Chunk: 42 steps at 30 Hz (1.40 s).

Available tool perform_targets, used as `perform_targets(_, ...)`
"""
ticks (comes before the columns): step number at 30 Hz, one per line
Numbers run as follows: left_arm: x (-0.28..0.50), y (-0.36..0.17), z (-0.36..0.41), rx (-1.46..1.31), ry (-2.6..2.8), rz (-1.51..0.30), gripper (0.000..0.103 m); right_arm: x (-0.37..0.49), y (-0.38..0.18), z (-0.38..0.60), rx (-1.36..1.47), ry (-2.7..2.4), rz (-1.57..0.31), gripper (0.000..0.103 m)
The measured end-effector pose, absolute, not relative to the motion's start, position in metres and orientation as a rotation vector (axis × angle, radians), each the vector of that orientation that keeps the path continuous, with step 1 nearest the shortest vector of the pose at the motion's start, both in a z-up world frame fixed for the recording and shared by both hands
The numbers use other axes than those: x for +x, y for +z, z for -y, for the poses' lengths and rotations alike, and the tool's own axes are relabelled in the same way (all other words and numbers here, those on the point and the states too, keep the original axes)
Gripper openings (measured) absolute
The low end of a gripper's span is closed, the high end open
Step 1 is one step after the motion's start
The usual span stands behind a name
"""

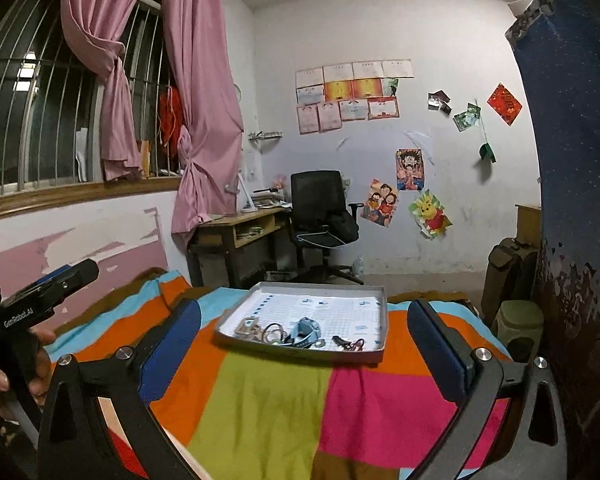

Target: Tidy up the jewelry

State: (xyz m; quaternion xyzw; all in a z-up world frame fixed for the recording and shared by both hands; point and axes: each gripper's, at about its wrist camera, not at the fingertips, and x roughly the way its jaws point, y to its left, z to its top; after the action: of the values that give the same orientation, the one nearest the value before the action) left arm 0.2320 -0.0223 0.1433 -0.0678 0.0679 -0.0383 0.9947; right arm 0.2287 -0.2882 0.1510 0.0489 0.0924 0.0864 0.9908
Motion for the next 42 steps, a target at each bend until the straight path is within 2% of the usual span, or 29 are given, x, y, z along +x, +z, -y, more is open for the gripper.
perform_targets(8,0.178,0.138,0.015,-0.114,-0.063,-0.103,0.103,0.174,0.154,0.277,0.088,0.177,-0.146,0.102)
perform_targets(20,0.117,0.088,0.005,-0.096,-0.04,-0.128,0.103,0.102,0.11,0.262,0.073,0.125,-0.087,0.102)
perform_targets(42,0.105,0.015,0.0,-0.138,0.028,-0.197,0.103,0.078,0.055,0.245,-0.038,0.033,-0.114,0.101)
